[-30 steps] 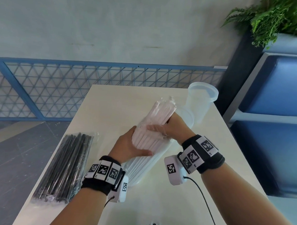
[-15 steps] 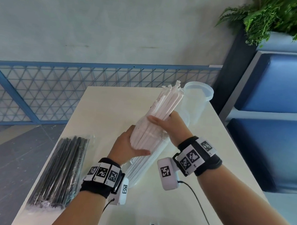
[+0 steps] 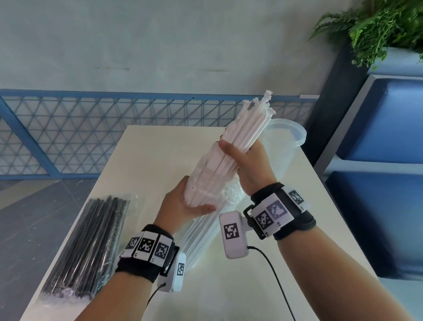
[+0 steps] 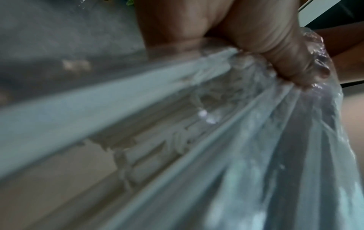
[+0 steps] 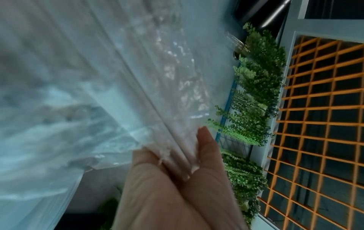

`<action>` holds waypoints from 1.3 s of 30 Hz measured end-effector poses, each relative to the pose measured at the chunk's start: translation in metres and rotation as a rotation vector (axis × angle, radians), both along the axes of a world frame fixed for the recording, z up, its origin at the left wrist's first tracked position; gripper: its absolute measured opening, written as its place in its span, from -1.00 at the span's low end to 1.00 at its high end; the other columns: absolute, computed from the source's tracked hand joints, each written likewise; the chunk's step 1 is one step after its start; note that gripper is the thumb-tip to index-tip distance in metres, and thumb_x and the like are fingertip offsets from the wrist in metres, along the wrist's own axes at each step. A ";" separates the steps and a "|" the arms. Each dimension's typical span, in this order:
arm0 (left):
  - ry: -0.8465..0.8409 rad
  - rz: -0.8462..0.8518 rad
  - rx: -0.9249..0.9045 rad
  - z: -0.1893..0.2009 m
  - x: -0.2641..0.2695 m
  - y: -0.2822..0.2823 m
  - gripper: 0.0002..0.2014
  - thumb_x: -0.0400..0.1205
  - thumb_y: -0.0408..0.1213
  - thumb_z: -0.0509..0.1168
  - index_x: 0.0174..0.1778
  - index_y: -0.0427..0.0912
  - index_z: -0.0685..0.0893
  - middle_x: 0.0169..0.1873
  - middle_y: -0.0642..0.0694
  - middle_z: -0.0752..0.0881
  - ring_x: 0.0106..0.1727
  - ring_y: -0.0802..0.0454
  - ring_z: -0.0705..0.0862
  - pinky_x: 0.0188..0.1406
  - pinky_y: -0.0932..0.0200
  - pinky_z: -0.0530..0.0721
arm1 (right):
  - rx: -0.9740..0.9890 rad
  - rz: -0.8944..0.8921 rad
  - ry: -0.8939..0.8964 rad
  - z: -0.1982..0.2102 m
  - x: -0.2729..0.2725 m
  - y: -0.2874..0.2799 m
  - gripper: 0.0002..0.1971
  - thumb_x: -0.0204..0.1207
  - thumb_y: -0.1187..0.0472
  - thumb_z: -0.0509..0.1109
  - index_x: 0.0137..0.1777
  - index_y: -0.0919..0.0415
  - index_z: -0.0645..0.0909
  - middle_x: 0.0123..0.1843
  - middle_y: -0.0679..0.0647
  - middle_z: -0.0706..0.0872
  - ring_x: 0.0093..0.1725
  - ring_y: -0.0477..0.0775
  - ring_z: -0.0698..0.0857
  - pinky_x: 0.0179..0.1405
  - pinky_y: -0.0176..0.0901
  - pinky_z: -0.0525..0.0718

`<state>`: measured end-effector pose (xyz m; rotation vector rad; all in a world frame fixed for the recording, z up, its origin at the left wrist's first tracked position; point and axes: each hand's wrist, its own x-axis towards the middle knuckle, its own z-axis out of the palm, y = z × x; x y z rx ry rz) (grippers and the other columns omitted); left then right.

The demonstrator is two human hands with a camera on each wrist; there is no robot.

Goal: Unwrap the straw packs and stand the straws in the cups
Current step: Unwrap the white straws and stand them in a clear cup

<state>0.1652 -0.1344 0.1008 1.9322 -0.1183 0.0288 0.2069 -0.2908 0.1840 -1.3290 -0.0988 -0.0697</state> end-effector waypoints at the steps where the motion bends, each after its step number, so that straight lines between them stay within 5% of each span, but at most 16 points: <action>1: 0.002 0.005 -0.008 0.000 0.000 0.000 -0.34 0.04 0.22 0.55 0.03 0.20 0.52 -0.07 0.11 0.74 -0.06 0.39 0.70 -0.14 0.34 0.72 | 0.001 0.002 -0.002 -0.003 0.000 0.000 -0.52 0.39 0.37 0.50 0.29 0.36 0.45 0.08 0.23 0.68 0.13 0.22 0.70 0.15 0.13 0.70; 4: 0.001 0.014 -0.017 0.000 -0.001 -0.002 -0.41 0.10 0.09 0.58 0.00 0.24 0.50 -0.07 0.12 0.73 -0.05 0.30 0.70 -0.18 0.33 0.70 | -0.125 -0.012 0.049 -0.019 -0.009 0.004 -0.35 0.31 0.18 0.58 0.38 0.24 0.41 0.18 0.21 0.71 0.14 0.14 0.73 0.10 0.08 0.74; 7: -0.013 0.024 0.017 0.002 -0.002 -0.004 -0.39 0.19 -0.08 0.63 0.08 0.09 0.49 -0.06 0.10 0.69 -0.02 0.23 0.66 -0.20 0.34 0.65 | -0.309 0.026 0.117 -0.034 -0.018 0.011 -0.46 0.34 0.04 0.55 0.27 0.26 0.56 0.07 0.18 0.77 0.05 0.13 0.77 0.08 0.14 0.75; 12: -0.014 0.014 0.009 0.002 -0.003 -0.006 -0.34 0.21 -0.11 0.63 0.14 0.08 0.44 -0.05 0.15 0.66 0.02 0.30 0.63 -0.17 0.40 0.58 | -0.333 0.152 0.140 -0.034 -0.015 0.006 -0.62 0.35 0.08 0.56 0.06 0.29 0.63 -0.17 0.15 0.78 -0.21 0.02 0.79 -0.23 -0.07 0.79; 15: -0.018 0.010 0.005 0.002 -0.002 -0.005 -0.39 0.25 -0.14 0.61 0.12 0.08 0.44 -0.07 0.17 0.66 -0.02 0.29 0.63 -0.24 0.45 0.58 | -0.233 0.084 0.145 -0.032 -0.016 0.009 -0.56 0.34 0.15 0.56 0.16 0.33 0.61 -0.09 0.21 0.79 -0.12 0.16 0.80 -0.20 -0.01 0.80; 19: -0.031 -0.018 -0.066 0.003 -0.002 -0.004 -0.63 0.36 0.00 0.45 0.01 0.13 0.49 -0.17 0.11 0.72 -0.17 0.17 0.71 -0.31 0.49 0.61 | -0.173 0.028 0.119 -0.029 -0.015 0.009 -0.86 0.47 0.27 0.45 -0.11 0.35 0.60 -0.56 -0.06 0.68 -0.58 -0.19 0.67 -0.63 -0.44 0.54; 22: -0.073 0.007 -0.135 0.004 -0.002 -0.008 -0.67 0.46 0.27 0.29 -0.03 0.16 0.52 -0.26 0.14 0.74 -0.25 0.22 0.69 -0.30 0.42 0.62 | -0.187 0.034 0.090 -0.026 -0.017 0.009 -0.76 0.52 0.33 0.38 -0.37 0.21 0.49 -0.77 -0.13 0.52 -0.76 -0.27 0.49 -0.73 -0.55 0.37; 24: -0.146 0.073 -0.119 0.007 0.001 -0.011 -0.70 0.52 0.27 0.22 -0.07 0.13 0.53 -0.32 0.06 0.69 -0.34 0.25 0.63 -0.34 0.40 0.57 | -0.179 0.040 0.081 -0.024 -0.020 0.010 -0.70 0.53 0.33 0.38 -0.41 0.15 0.43 -0.80 -0.16 0.49 -0.78 -0.28 0.47 -0.72 -0.58 0.35; 30: -0.270 0.155 0.033 0.011 0.010 -0.016 -0.84 0.66 -0.14 0.20 -0.09 -0.16 0.52 -0.42 -0.04 0.59 -0.50 0.21 0.50 -0.52 0.43 0.43 | -0.113 -0.015 0.073 -0.025 -0.016 0.009 -0.80 0.50 0.26 0.42 -0.32 0.21 0.51 -0.73 -0.17 0.56 -0.71 -0.27 0.55 -0.69 -0.52 0.43; 34: -0.294 0.180 0.047 0.005 0.012 -0.015 -0.87 0.65 -0.12 0.20 -0.05 -0.11 0.51 -0.33 -0.04 0.68 -0.41 0.10 0.60 -0.49 0.36 0.47 | -0.026 -0.105 0.057 -0.021 -0.009 0.006 -0.82 0.48 0.24 0.44 0.02 0.32 0.67 -0.10 0.14 0.80 -0.10 0.04 0.79 -0.09 -0.08 0.76; 39: -0.294 0.221 0.071 0.003 0.012 -0.011 -0.80 0.62 -0.04 0.19 -0.04 -0.11 0.49 -0.37 0.03 0.63 -0.45 0.11 0.58 -0.48 0.39 0.44 | 0.048 -0.083 0.012 -0.007 0.001 -0.005 -0.89 0.49 0.30 0.40 -0.26 0.26 0.69 -0.15 0.11 0.73 -0.09 0.01 0.71 -0.03 0.01 0.69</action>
